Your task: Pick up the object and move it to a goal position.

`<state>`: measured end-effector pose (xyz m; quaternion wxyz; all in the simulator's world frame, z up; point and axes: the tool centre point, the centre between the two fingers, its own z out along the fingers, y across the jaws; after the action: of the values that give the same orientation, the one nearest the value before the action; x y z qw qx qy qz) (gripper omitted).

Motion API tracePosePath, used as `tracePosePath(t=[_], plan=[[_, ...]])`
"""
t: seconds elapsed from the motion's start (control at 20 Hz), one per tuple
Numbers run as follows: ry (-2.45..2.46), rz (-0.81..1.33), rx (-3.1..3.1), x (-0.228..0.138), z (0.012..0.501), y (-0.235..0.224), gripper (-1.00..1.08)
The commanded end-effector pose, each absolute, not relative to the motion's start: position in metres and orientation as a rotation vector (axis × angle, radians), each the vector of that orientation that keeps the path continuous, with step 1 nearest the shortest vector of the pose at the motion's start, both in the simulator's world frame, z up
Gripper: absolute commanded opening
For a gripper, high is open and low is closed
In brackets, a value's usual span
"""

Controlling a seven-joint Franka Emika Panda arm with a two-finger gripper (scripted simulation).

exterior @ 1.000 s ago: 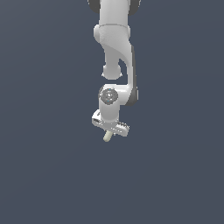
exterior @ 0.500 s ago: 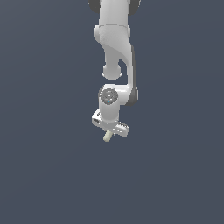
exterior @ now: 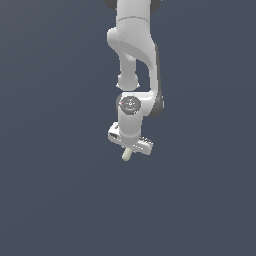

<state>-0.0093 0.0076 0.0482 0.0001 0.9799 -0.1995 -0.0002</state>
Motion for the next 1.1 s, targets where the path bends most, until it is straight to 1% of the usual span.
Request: tracePosePath(t=[0.0, 0.7, 1.05], plan=[[-0.626, 0.001, 3.079, -0.005, 0.064, 0.018, -1.0], [-0.626, 0.001, 3.077, 0.031, 0.187, 0.101, -1.0], [-0.626, 0.001, 3.077, 0.045, 0.229, 0.129, -1.0]])
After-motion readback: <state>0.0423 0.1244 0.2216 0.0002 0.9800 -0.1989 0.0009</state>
